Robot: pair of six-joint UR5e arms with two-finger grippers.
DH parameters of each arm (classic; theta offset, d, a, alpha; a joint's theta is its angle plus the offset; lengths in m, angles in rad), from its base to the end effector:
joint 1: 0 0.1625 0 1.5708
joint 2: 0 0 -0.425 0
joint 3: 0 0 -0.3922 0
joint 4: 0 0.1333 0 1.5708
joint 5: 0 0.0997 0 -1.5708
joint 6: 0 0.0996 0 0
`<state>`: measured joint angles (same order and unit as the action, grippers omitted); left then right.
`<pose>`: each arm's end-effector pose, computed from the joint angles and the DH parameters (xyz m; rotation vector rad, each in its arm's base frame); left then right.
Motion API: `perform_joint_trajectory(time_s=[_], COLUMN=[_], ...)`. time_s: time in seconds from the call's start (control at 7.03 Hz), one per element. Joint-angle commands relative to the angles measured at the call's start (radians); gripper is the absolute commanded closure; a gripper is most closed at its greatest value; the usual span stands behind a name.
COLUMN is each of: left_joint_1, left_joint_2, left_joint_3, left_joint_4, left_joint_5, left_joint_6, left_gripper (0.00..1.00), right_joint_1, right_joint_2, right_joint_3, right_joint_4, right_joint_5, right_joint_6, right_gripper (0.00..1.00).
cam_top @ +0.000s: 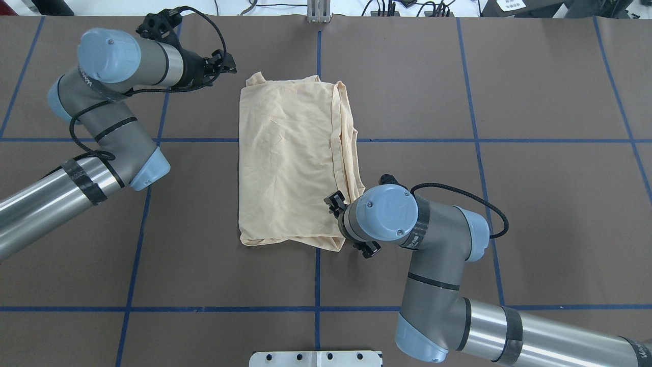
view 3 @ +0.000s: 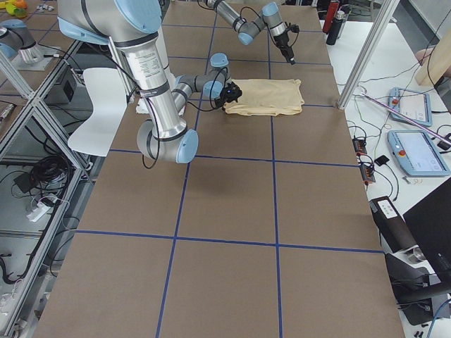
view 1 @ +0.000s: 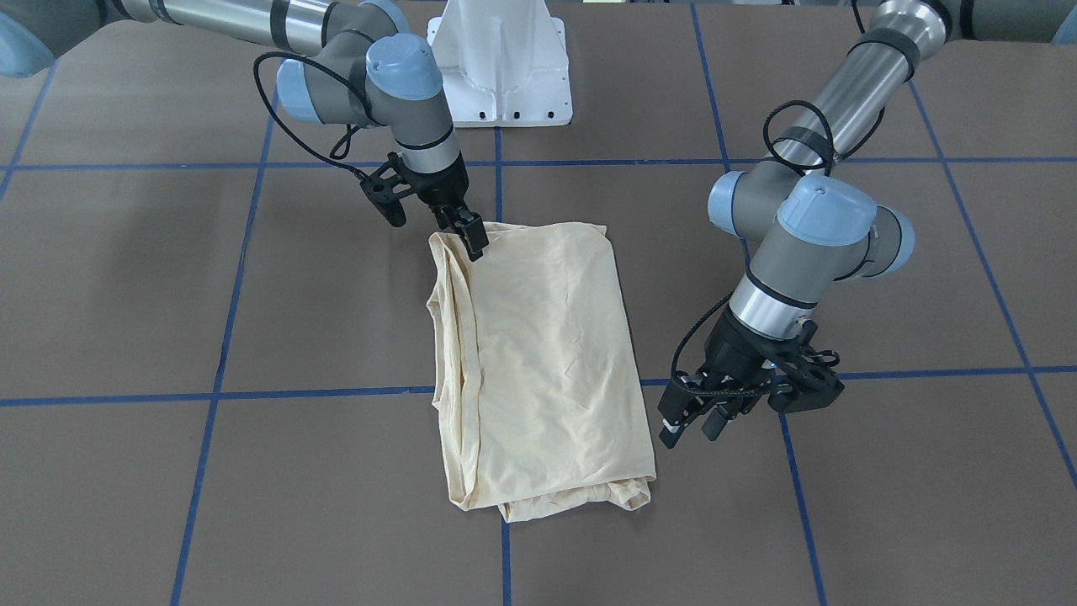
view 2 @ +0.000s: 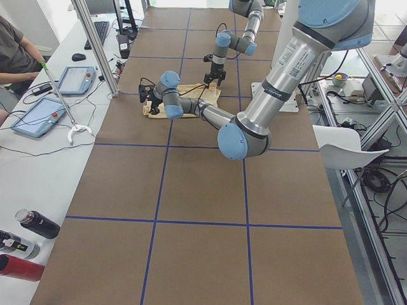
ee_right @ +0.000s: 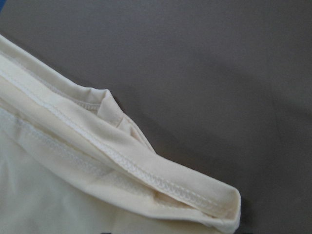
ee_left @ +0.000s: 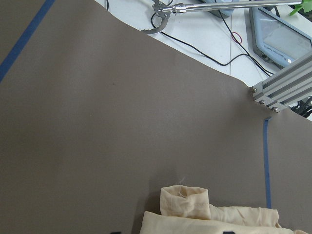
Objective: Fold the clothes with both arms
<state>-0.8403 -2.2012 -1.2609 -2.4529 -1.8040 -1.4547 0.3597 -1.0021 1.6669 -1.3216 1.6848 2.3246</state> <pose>0.4176 -0.6315 0.3241 0.3734 1.1694 -0.4922 -0.5905 -0.3524 0.2601 -0.2954 -0.9140 0.9792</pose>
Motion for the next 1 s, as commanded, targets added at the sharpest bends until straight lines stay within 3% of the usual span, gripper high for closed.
perform_joint_trajectory(time_s=[0.0, 0.28, 0.85], left_joint_1=[0.0, 0.0, -0.002], left_joint_2=[0.0, 0.002, 0.005], left_joint_3=[0.0, 0.0, -0.018], left_joint_4=[-0.001, -0.002, -0.002], left_joint_5=[0.0, 0.0, 0.0], left_joint_6=[-0.001, 0.0, -0.032], left_gripper=[0.24, 0.24, 0.24], right_joint_1=[-0.001, -0.001, 0.004], right_joint_2=[0.008, 0.011, 0.01], right_joint_3=[-0.006, -0.004, 0.023], right_joint_4=[0.001, 0.004, -0.001], right_joint_5=[-0.007, -0.005, -0.002], right_joint_6=[0.044, 0.047, 0.047], right_gripper=[0.43, 1.0, 1.0])
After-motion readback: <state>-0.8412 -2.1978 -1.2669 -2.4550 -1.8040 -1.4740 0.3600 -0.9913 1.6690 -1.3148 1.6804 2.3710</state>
